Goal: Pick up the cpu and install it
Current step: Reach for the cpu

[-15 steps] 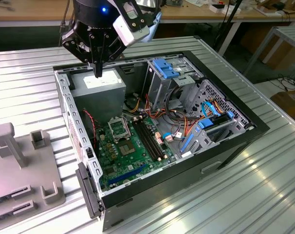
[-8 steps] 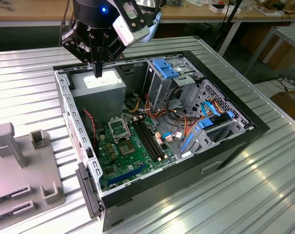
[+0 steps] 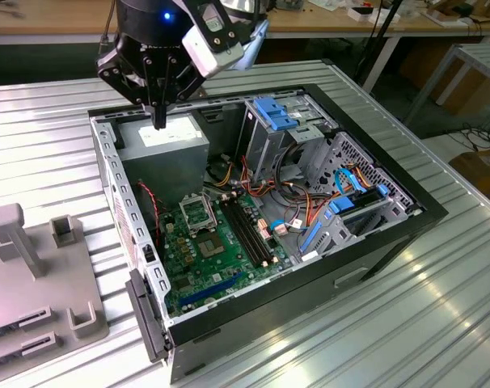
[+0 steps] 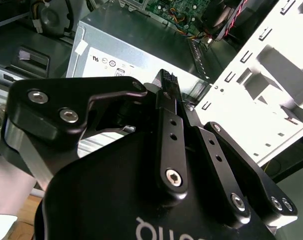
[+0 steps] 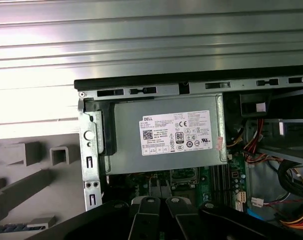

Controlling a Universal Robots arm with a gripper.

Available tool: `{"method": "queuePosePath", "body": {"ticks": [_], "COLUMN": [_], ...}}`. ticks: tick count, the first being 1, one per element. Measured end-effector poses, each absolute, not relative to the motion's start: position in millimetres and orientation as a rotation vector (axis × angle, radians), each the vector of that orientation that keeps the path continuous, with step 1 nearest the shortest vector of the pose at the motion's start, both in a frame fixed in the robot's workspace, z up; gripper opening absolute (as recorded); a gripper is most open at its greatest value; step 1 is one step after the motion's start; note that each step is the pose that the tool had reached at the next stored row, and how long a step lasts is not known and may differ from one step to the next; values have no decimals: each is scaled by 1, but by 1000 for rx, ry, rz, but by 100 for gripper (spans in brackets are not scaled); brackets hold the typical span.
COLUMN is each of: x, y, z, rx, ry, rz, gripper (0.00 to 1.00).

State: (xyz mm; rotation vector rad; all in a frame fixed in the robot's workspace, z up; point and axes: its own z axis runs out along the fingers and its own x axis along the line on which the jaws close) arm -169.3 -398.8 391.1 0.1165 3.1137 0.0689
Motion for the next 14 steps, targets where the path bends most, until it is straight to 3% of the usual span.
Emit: {"method": "queuePosePath", "body": {"ticks": [14], "x": [-179], "y": [-399], "z": [391], "rx": [117], "ry": [3114], "rz": [69], "gripper": [11]}}
